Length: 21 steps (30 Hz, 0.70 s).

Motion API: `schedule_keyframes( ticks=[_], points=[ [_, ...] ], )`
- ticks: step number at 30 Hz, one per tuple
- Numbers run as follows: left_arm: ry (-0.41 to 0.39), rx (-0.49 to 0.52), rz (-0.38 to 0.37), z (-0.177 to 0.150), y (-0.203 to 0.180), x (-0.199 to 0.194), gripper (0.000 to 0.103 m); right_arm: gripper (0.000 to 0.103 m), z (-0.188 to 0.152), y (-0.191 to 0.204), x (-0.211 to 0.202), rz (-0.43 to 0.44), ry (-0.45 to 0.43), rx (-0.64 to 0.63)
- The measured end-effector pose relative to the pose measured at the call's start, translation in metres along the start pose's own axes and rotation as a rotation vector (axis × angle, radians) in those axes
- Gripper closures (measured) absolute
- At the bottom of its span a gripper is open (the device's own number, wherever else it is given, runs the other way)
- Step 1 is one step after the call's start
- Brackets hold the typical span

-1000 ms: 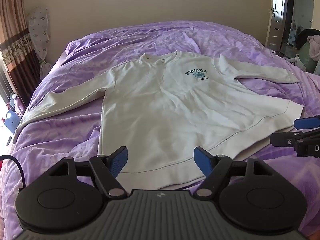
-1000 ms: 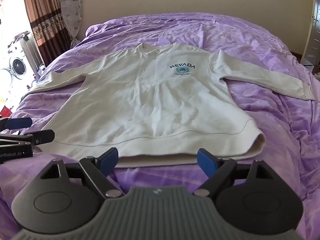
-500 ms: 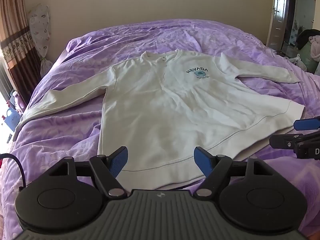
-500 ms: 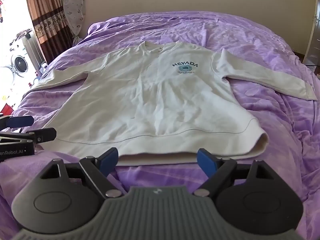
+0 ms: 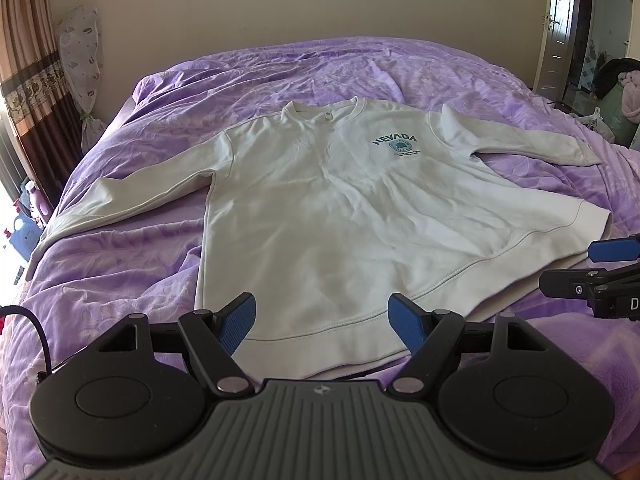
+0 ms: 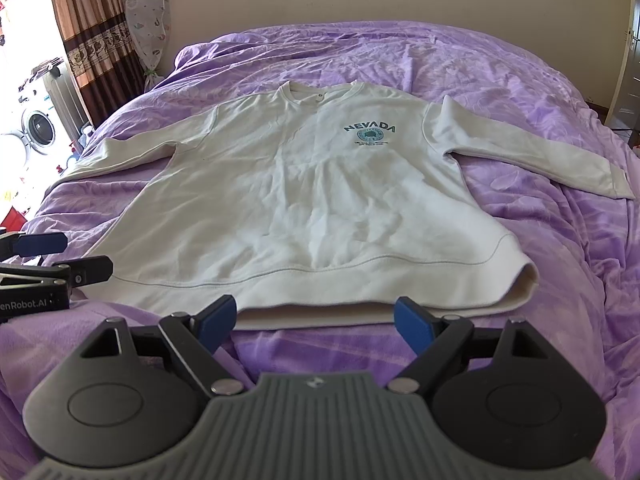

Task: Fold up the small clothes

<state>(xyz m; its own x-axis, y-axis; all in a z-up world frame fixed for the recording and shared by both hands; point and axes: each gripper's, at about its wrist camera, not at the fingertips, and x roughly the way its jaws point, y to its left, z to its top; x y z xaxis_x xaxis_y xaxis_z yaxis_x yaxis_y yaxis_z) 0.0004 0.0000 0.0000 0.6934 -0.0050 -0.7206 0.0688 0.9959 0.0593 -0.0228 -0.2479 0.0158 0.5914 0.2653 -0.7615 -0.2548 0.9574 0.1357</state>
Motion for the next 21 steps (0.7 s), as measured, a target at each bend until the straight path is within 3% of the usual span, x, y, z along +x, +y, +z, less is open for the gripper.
schedule_keyframes(
  ticks=[21],
  points=[
    [0.004, -0.001, 0.0, 0.0003, 0.0, 0.0002, 0.015, 0.021, -0.0022, -0.0019, 0.002, 0.001, 0.005, 0.005]
  ],
)
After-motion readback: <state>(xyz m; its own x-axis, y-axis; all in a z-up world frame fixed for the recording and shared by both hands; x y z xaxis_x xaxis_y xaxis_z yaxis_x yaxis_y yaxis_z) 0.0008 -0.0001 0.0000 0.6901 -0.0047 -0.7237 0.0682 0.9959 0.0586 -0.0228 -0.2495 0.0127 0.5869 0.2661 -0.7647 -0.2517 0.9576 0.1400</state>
